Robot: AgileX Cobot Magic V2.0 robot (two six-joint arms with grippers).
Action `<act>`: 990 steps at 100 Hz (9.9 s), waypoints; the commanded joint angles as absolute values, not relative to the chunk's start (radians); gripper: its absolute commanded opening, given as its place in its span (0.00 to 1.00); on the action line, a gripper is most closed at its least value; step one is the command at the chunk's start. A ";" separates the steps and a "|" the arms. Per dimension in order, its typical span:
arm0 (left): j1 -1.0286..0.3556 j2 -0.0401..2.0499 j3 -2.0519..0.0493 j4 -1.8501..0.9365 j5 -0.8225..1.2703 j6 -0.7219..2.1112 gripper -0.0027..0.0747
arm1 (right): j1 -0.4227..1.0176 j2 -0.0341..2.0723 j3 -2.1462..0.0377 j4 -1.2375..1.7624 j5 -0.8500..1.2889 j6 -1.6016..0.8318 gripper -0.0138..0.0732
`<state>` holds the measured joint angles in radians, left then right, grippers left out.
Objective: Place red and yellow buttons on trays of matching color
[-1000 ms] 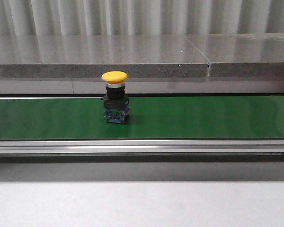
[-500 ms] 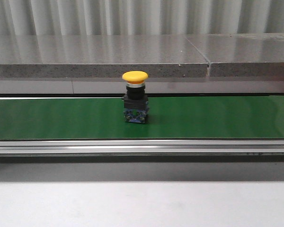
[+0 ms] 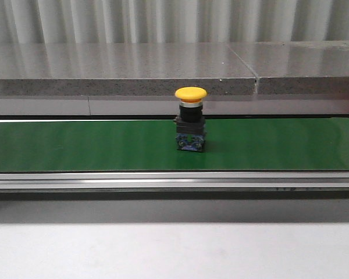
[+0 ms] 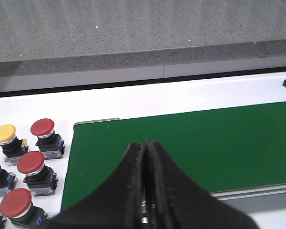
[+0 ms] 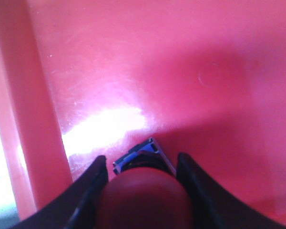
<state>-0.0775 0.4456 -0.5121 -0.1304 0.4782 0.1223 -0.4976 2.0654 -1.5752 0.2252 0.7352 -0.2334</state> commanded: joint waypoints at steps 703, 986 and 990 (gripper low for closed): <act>-0.083 0.451 -0.539 -0.133 0.400 0.121 0.40 | -0.061 0.866 -0.773 0.211 0.598 -0.285 0.09; 0.388 1.576 -0.902 -0.051 0.460 -0.296 0.05 | -0.061 0.866 -0.773 0.211 0.598 -0.285 0.09; 0.388 1.565 -0.902 -0.051 0.472 -0.294 0.01 | -0.061 0.866 -0.773 0.211 0.598 -0.285 0.09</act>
